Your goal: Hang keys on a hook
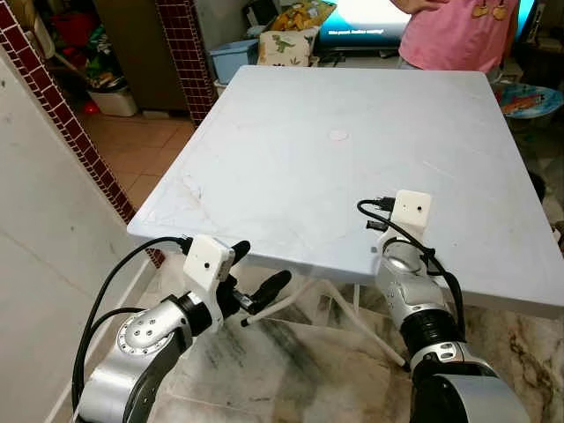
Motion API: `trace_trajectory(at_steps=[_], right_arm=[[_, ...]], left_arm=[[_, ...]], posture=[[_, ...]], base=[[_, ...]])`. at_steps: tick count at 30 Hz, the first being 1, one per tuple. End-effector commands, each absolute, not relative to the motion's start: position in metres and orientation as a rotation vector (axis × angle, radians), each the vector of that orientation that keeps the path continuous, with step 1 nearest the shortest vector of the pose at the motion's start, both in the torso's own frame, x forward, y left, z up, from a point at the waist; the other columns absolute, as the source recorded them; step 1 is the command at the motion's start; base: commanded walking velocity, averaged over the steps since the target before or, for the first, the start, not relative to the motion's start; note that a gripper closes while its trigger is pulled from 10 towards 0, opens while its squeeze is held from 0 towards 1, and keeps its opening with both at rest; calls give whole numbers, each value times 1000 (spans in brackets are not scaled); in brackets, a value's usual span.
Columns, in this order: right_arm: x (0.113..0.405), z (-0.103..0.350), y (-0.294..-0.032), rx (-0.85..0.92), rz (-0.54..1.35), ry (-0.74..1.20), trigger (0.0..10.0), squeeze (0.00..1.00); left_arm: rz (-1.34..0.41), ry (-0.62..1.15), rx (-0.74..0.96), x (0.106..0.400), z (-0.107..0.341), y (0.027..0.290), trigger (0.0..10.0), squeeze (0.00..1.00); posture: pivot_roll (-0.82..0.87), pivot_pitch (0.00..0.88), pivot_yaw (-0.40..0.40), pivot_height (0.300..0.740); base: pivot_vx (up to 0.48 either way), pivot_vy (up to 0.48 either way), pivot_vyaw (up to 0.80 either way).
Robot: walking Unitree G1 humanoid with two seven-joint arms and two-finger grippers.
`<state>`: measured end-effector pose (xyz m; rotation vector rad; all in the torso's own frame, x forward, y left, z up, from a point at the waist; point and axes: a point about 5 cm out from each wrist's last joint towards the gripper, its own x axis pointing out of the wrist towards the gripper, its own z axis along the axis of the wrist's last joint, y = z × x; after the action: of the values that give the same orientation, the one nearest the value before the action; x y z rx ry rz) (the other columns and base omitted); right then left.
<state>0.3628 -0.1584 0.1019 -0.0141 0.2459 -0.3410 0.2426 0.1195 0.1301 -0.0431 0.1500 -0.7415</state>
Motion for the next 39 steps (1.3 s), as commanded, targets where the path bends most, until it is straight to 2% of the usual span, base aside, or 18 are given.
trace_trajectory(at_steps=[1,21,26,28,29,30,31,32,36,39], right_arm=[[364,101,-154,-6,-333,254,0,0],[366,124,-147,-138,-279,110,0,0],[366,137,-134,-266,-197,13,0,0],[365,145,-126,-368,-128,-53,2078,0],[365,149,-118,-441,-58,-84,4431,0],[365,148,-114,-490,-18,-83,9137,0],[365,148,-114,-490,-18,-83,9137,0],[364,144,-113,-529,16,-54,10000,0],[363,136,-116,-516,48,14,10000,0],[358,122,-128,-505,53,108,10000,0]], left_arm=[[-742,149,-26,242,132,122,10000,0],[-733,143,-25,245,132,121,10000,0],[-700,127,-17,250,133,123,10000,0],[-692,123,-15,251,133,123,10000,0],[-689,121,-14,251,133,122,10000,0],[-685,120,-13,252,133,123,10000,0],[-685,120,-13,252,133,123,10000,0],[-681,120,-12,252,133,122,10000,0],[-680,120,-12,253,132,122,10000,0],[-682,124,-13,253,130,120,10000,0]], posture=[[98,55,113,740],[82,49,111,740],[79,44,107,740],[76,42,105,740],[73,39,103,740],[73,39,103,740],[73,39,103,740],[69,35,100,740],[69,35,100,740],[62,33,95,740]], base=[[0,0,0],[0,0,0],[0,0,0],[0,0,0],[0,0,0],[0,0,0],[0,0,0],[0,0,0],[0,0,0],[0,0,0]])
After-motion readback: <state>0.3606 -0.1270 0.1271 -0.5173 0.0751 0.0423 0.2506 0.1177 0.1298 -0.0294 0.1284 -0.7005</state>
